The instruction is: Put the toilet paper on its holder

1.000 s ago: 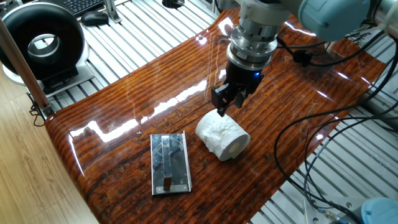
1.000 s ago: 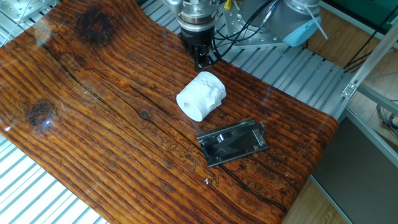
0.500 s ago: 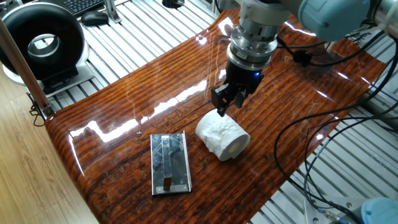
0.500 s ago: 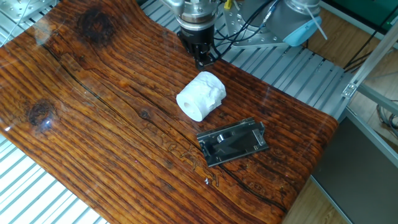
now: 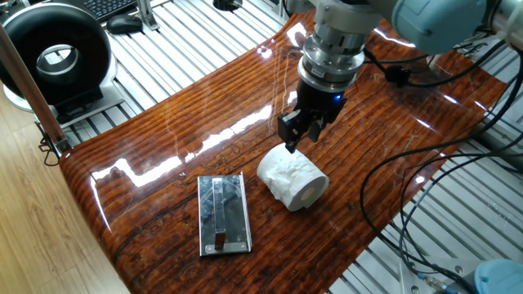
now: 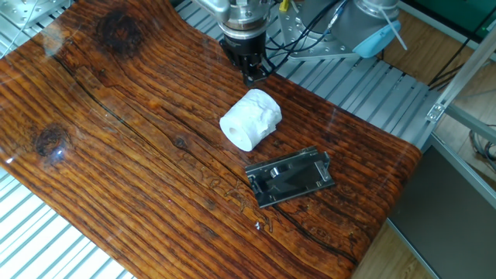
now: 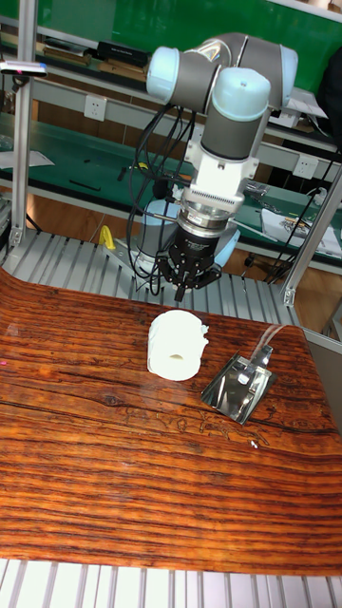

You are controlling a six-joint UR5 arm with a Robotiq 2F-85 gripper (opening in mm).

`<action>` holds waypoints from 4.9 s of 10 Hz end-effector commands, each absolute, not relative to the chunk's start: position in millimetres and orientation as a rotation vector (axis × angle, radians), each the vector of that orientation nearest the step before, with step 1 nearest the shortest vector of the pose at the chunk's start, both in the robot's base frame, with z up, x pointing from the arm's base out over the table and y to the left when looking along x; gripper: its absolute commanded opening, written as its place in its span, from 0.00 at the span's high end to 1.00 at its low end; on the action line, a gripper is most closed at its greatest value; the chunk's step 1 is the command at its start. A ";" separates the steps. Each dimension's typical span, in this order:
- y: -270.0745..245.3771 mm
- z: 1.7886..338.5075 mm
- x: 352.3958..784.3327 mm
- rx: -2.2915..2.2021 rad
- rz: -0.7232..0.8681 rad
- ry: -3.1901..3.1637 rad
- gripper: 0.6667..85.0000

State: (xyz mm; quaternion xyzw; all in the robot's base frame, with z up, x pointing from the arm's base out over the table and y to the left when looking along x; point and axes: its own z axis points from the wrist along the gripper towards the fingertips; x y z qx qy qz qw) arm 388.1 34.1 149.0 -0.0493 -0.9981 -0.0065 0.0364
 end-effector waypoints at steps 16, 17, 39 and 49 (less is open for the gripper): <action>53.9 120.3 398.9 0.054 -0.115 -3.158 0.00; 56.0 114.3 398.1 0.051 -0.120 -3.161 0.00; 63.6 72.3 385.9 -0.160 -0.148 -3.133 0.00; 54.6 62.8 376.3 -0.076 -0.149 -3.110 0.00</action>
